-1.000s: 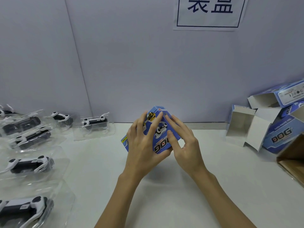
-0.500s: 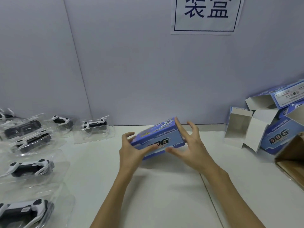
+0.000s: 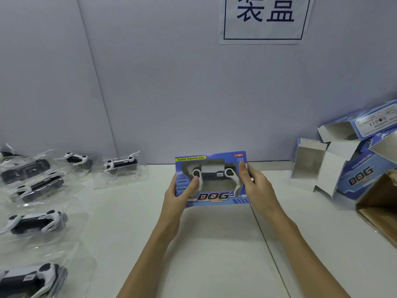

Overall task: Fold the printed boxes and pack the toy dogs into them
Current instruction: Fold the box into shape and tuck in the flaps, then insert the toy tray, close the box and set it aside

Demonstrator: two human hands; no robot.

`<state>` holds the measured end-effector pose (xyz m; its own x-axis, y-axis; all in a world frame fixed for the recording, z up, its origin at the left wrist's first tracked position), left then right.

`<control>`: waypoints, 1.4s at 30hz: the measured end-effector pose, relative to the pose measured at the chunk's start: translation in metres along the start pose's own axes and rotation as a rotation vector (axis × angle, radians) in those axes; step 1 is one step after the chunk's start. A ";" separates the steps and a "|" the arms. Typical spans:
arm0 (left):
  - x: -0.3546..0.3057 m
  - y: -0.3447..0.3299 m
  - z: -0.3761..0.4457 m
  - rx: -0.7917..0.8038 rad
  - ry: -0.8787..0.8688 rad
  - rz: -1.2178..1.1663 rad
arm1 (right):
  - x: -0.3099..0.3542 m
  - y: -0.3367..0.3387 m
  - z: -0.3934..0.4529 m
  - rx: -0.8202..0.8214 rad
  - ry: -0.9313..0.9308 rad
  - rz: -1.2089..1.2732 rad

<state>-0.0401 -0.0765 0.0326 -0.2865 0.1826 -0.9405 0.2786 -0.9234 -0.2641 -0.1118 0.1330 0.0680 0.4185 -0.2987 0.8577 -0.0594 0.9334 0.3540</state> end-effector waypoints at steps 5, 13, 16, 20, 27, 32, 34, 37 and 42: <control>0.009 0.011 0.005 0.046 0.023 -0.049 | -0.015 -0.001 0.000 0.241 -0.151 -0.001; 0.023 0.009 0.012 -0.016 0.119 -0.140 | -0.012 0.041 0.004 0.103 -0.216 0.185; 0.030 0.016 0.014 -0.109 0.186 -0.198 | -0.005 0.074 0.010 -0.204 -0.207 0.556; 0.031 0.020 0.013 -0.105 0.159 -0.129 | -0.006 0.128 0.005 -0.650 0.021 1.075; 0.035 0.011 0.013 -0.041 0.163 -0.004 | -0.040 0.161 -0.002 -0.858 -0.050 0.736; 0.036 0.012 0.014 -0.030 0.170 0.019 | -0.066 0.140 -0.002 -0.867 -0.263 -0.143; 0.036 0.011 0.015 -0.030 0.183 0.027 | -0.071 0.134 -0.003 -0.822 -0.327 -0.277; 0.036 0.009 0.016 -0.024 0.191 0.050 | -0.084 0.129 -0.004 -0.725 -0.396 -0.351; 0.036 0.006 0.016 0.004 0.185 0.100 | -0.081 0.121 -0.003 -0.714 -0.305 -0.380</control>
<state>-0.0635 -0.0809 0.0004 -0.0845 0.1485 -0.9853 0.2933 -0.9413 -0.1670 -0.1503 0.2707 0.0402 0.0273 -0.5605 0.8277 0.6621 0.6305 0.4051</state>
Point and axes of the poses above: each hand's wrist, its own z-axis towards the middle knuckle, its own y-axis out of the back of the hand, x = y × z, the point moved 5 cm from there along z, towards the middle knuckle, and after that the axes turned 4 degrees about -z, right-handed, at the moved point
